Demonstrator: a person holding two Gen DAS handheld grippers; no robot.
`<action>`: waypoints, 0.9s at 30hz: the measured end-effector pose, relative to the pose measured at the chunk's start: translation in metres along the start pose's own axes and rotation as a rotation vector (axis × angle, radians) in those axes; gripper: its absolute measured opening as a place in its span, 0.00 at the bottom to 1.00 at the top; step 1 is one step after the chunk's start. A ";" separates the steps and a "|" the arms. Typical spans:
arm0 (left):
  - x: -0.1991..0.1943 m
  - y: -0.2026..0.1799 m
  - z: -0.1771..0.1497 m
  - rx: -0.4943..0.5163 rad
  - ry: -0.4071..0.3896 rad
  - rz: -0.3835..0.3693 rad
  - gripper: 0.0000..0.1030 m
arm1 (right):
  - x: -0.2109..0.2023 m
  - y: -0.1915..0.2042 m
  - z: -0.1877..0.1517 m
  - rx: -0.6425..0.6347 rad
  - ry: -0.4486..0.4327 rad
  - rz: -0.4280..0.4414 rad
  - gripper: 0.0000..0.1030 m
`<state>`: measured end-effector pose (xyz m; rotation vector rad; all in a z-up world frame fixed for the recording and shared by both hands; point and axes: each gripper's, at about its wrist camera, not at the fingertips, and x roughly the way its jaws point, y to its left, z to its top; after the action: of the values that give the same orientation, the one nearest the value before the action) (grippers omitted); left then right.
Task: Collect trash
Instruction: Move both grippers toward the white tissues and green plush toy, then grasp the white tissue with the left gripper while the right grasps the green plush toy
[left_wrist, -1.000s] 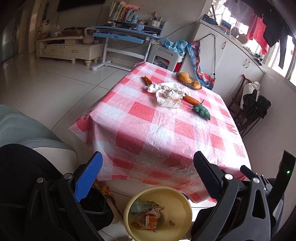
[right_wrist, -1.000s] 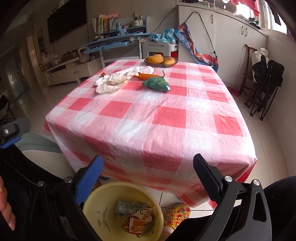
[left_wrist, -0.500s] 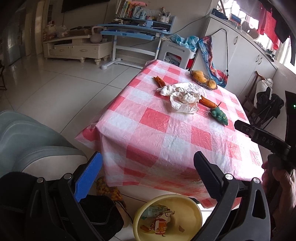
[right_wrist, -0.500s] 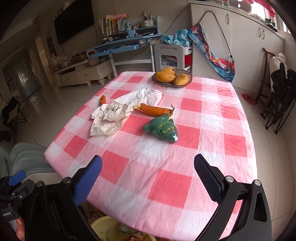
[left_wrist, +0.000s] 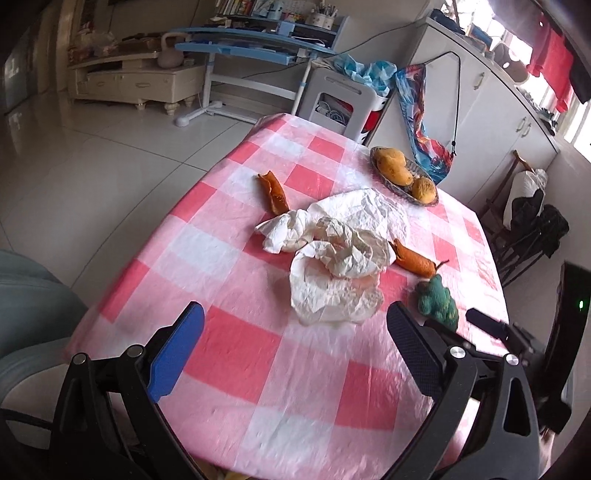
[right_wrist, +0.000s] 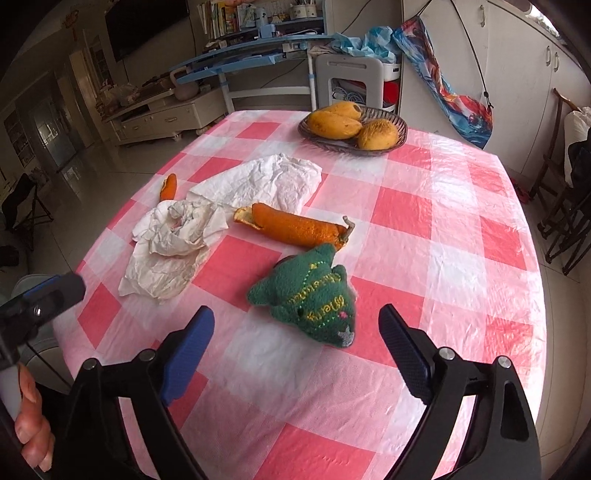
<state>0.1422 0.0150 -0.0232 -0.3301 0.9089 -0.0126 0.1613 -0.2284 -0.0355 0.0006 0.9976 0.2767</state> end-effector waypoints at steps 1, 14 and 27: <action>0.009 -0.003 0.005 -0.009 -0.001 0.001 0.93 | 0.003 0.000 0.000 -0.003 0.004 0.001 0.80; 0.080 -0.035 0.030 0.083 0.042 0.015 0.31 | 0.010 -0.001 0.003 -0.014 0.030 0.030 0.54; -0.013 0.023 -0.008 -0.001 -0.018 -0.083 0.25 | -0.022 0.000 -0.010 0.029 -0.032 0.121 0.38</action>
<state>0.1247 0.0365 -0.0245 -0.3680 0.8771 -0.0857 0.1414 -0.2353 -0.0227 0.0917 0.9716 0.3716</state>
